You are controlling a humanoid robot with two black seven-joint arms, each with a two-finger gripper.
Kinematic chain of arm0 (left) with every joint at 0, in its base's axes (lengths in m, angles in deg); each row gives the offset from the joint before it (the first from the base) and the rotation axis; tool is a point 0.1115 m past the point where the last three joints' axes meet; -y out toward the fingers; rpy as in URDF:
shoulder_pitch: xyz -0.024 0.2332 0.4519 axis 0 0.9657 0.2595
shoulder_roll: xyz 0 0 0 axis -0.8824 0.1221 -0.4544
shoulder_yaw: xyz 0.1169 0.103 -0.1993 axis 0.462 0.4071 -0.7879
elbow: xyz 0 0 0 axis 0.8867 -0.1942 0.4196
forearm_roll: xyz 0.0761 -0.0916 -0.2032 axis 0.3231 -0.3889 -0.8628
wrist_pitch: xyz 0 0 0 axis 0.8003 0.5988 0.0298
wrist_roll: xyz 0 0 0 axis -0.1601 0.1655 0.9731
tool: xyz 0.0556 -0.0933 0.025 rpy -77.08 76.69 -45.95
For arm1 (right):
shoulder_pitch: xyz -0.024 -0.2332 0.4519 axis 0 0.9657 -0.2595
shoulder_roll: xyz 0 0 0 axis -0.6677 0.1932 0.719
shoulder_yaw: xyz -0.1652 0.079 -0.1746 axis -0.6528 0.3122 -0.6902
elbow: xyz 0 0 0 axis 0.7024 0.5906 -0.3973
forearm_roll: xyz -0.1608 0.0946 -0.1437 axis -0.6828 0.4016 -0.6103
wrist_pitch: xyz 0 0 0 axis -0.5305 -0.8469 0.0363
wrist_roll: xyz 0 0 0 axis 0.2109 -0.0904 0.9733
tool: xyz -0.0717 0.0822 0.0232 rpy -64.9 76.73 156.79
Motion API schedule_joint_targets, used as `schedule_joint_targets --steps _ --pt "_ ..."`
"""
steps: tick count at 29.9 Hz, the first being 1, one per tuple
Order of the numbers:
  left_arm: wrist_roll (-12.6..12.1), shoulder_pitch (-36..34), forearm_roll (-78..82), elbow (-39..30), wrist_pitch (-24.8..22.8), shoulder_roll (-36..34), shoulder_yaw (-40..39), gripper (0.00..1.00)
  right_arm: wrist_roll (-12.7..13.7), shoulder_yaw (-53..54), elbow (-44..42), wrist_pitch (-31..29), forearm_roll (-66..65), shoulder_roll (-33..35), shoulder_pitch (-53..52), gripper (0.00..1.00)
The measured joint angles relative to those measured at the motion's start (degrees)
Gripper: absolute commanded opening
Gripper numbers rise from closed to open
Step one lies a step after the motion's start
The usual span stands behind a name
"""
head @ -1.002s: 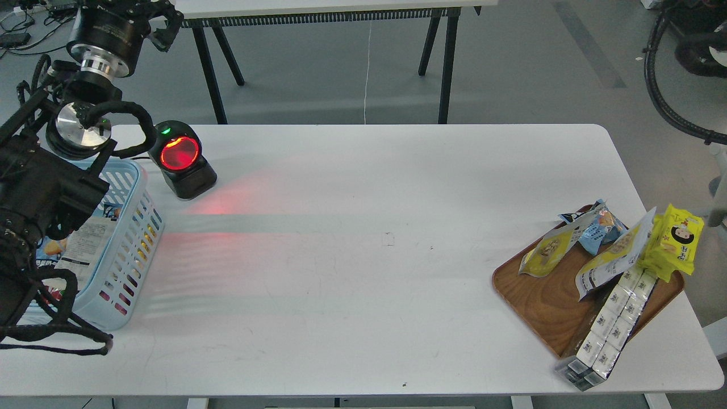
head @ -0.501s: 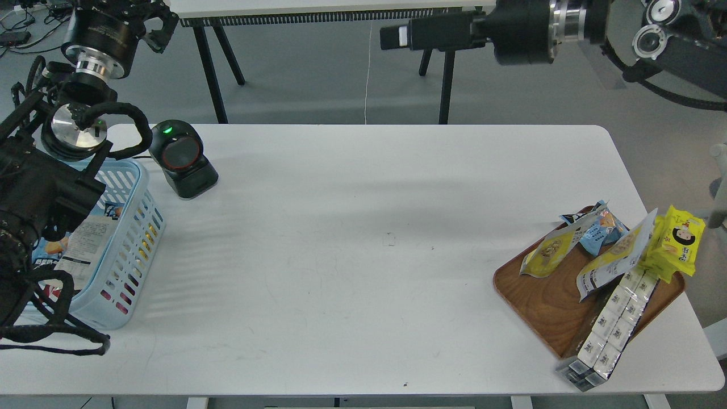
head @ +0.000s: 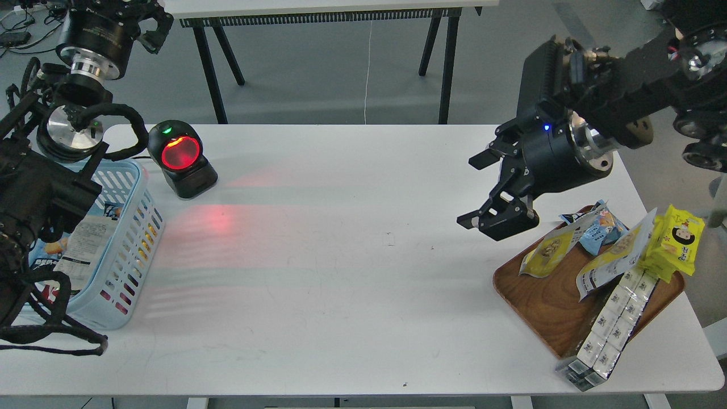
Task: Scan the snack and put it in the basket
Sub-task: 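Move the right gripper down over the yellow snack bag on the tray, then grasp the yellow snack bag with the right gripper and lift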
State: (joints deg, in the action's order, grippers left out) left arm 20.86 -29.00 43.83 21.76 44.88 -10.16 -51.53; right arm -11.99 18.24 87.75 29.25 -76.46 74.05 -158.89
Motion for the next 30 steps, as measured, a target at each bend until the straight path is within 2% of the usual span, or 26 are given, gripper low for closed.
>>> schedule_joint_targets --steps 7,13,18,20,23,28,30 --pt "0.0 0.4 0.0 0.0 0.0 0.3 0.0 1.0 0.0 -8.6 -0.8 5.5 -11.7 3.5 3.2 0.95" --pt "0.0 0.4 0.2 0.0 0.0 0.3 0.0 1.0 0.0 -9.3 -8.5 7.6 -12.9 3.8 9.3 0.92" --pt "0.0 0.4 0.2 0.0 0.0 0.3 0.1 1.0 0.0 -9.2 -13.1 9.0 -12.9 3.3 12.2 0.86" --pt "0.0 0.5 0.2 0.0 0.0 0.3 0.1 1.0 0.0 -9.2 -14.3 9.1 -12.9 3.2 13.4 0.81" --pt "0.0 0.7 0.2 0.0 0.0 0.3 0.1 1.0 0.0 -9.1 -15.6 9.1 -12.8 2.8 14.6 0.65" --pt "0.0 0.7 0.2 0.0 0.0 0.2 0.1 1.0 0.0 -9.0 -16.0 9.1 -12.7 2.5 15.0 0.48" --pt "0.0 0.7 0.2 0.0 0.0 0.2 0.1 1.0 0.0 -9.0 -16.0 9.1 -12.7 2.2 15.1 0.38"
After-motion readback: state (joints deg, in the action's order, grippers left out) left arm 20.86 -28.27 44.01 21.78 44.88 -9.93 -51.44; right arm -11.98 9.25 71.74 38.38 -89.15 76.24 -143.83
